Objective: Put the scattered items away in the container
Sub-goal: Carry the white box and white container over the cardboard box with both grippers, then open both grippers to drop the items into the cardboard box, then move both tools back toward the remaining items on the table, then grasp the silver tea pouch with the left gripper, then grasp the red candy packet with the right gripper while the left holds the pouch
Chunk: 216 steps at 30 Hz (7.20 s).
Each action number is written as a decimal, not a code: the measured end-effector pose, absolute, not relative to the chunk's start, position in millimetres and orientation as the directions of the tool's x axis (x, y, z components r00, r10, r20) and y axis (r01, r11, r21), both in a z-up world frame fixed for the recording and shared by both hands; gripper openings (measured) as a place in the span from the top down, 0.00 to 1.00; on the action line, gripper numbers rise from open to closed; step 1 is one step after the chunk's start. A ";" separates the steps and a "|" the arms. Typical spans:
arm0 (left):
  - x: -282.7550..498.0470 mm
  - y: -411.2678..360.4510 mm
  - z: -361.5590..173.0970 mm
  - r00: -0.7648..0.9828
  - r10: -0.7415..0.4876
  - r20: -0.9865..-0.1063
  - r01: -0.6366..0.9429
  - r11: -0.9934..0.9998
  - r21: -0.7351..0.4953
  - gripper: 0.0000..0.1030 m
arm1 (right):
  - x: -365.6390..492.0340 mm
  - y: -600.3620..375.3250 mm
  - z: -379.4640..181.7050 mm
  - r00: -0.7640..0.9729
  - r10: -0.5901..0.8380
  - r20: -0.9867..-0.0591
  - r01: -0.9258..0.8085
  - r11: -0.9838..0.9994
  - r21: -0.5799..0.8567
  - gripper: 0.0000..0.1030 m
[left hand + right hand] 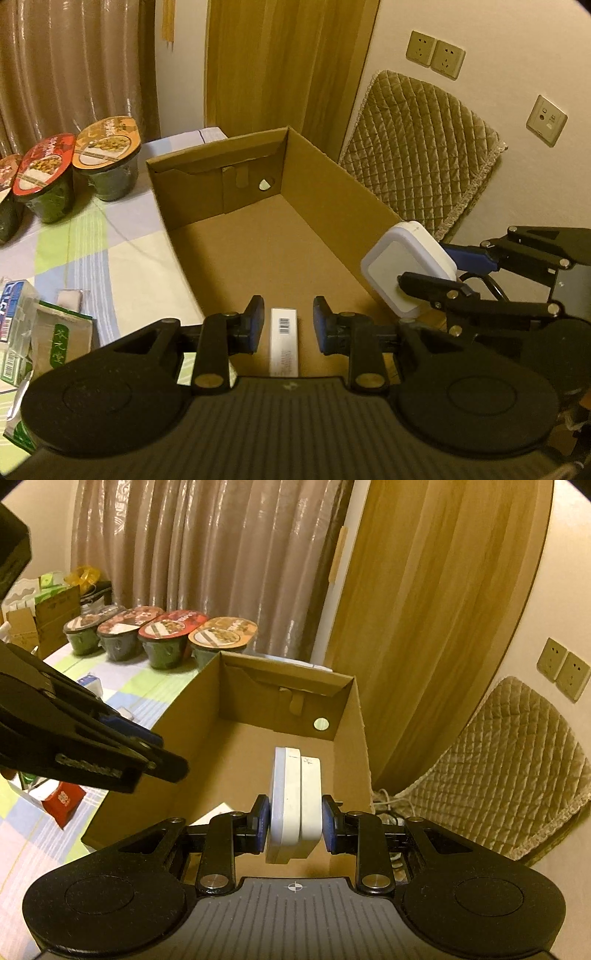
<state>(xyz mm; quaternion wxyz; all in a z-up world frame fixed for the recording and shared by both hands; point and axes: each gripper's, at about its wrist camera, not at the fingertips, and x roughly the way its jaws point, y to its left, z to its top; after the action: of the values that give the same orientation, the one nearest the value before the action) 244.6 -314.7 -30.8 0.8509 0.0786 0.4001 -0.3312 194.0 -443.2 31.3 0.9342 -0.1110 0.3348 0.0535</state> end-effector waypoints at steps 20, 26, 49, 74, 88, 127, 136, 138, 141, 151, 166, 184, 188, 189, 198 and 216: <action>229.3 -279.9 -25.0 0.475 -0.503 -0.722 0.597 0.787 -0.156 0.74 | 199.0 -432.4 28.2 0.775 0.047 -0.630 -0.178 0.973 -0.146 0.69; 227.2 -273.9 -25.6 0.480 -0.496 -0.724 0.591 0.793 -0.151 0.72 | 197.3 -436.3 28.8 0.784 0.039 -0.620 -0.165 0.975 -0.146 0.69; 139.8 -143.8 -30.8 0.556 -0.345 -0.756 0.434 0.897 -0.090 0.50 | 74.9 -384.9 51.9 0.838 0.146 -0.527 -0.130 0.989 0.068 0.08; 119.6 -36.4 -42.8 0.578 -0.240 -0.780 0.302 0.951 -0.069 0.17 | 69.3 -264.8 10.7 0.680 0.298 -0.670 -0.393 0.919 0.009 0.08; 193.5 -49.5 -63.1 0.535 -0.299 -0.790 0.378 0.921 -0.093 0.18 | 122.3 -235.6 -25.3 0.639 0.313 -0.703 -0.458 0.888 -0.021 0.08; 220.0 -7.0 -102.9 0.475 -0.400 -0.784 0.215 0.917 -0.337 1.00 | 219.1 -199.6 -97.0 0.531 0.334 -0.779 -0.548 0.836 -0.016 0.29; 195.7 12.3 -114.8 0.440 -0.403 -0.803 0.153 0.914 -0.376 1.00 | 233.4 -192.3 -107.3 0.523 0.321 -0.790 -0.565 0.824 -0.039 0.57; 193.0 11.3 -112.0 0.441 -0.385 -0.811 0.162 0.923 -0.349 0.98 | 233.2 -194.4 -106.4 0.525 0.319 -0.789 -0.563 0.825 -0.042 0.68; 188.9 7.5 -104.3 0.462 -0.334 -0.822 0.194 0.942 -0.274 0.81 | 228.8 -199.3 -103.5 0.520 0.320 -0.792 -0.571 0.820 -0.044 0.71; 195.3 -12.5 -72.6 0.536 -0.280 -0.796 0.295 0.946 -0.134 0.55 | 215.8 -218.2 -92.3 0.536 0.333 -0.776 -0.521 0.854 0.007 0.70; 232.4 -75.4 -90.9 0.494 -0.296 -0.817 0.585 0.809 0.060 0.35 | 251.0 -211.0 -101.8 0.452 0.350 -0.820 -0.718 0.688 -0.103 0.21; 278.3 -51.7 -107.4 0.490 -0.209 -0.847 0.596 0.789 0.150 0.35 | 260.0 -200.6 -109.8 0.418 0.368 -0.831 -0.770 0.629 -0.108 0.21; 264.9 -73.0 -108.8 0.506 -0.226 -0.833 0.701 0.671 0.243 0.31 | 264.5 -198.6 -110.4 0.416 0.363 -0.834 -0.778 0.616 -0.120 0.21; 262.5 -79.8 -112.5 0.509 -0.218 -0.833 0.724 0.631 0.278 0.30 | 265.4 -198.6 -110.4 0.415 0.362 -0.835 -0.779 0.615 -0.120 0.21; 269.3 -116.0 -147.8 0.533 -0.117 -0.838 0.781 0.450 0.434 0.21 | 268.2 -197.5 -112.6 0.405 0.359 -0.841 -0.797 0.589 -0.133 0.21; 288.1 -101.5 -150.5 0.439 -0.184 -0.880 0.863 0.358 0.355 0.36 | 318.6 -181.8 -121.7 0.193 0.356 -0.914 -0.831 0.554 0.040 0.22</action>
<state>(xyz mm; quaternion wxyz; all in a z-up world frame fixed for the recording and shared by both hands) 288.1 -101.5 -150.5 0.7267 0.4372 0.3887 -0.3601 318.6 -181.8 -121.7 0.7332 -0.2428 0.4895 0.4049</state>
